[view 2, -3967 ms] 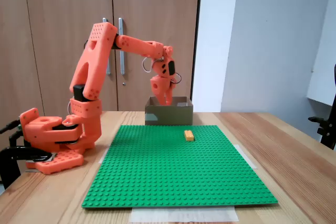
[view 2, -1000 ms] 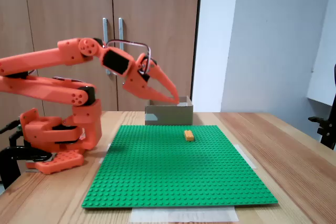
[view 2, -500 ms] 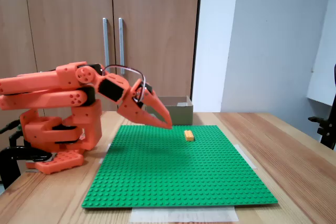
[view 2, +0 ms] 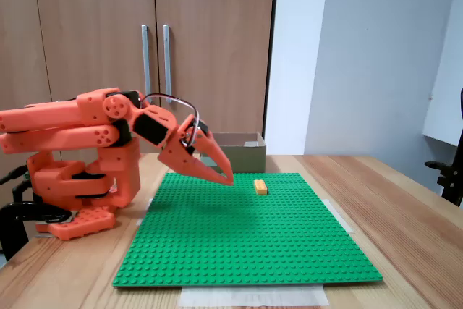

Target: Pick the red lego block and put it in the box.

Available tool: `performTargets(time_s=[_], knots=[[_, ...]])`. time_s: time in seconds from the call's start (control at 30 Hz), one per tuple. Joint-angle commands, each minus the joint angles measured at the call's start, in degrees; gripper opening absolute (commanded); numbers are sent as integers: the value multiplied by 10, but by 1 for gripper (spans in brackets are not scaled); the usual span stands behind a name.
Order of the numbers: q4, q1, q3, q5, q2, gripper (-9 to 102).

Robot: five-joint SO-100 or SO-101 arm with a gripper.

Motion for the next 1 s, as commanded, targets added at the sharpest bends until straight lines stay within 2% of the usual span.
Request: performTargets(time_s=[0.0, 0.1, 0.97], knots=[[7, 4, 5, -3, 4, -1], [26, 4, 6, 3, 4, -1], [27, 2, 6, 1, 4, -1]])
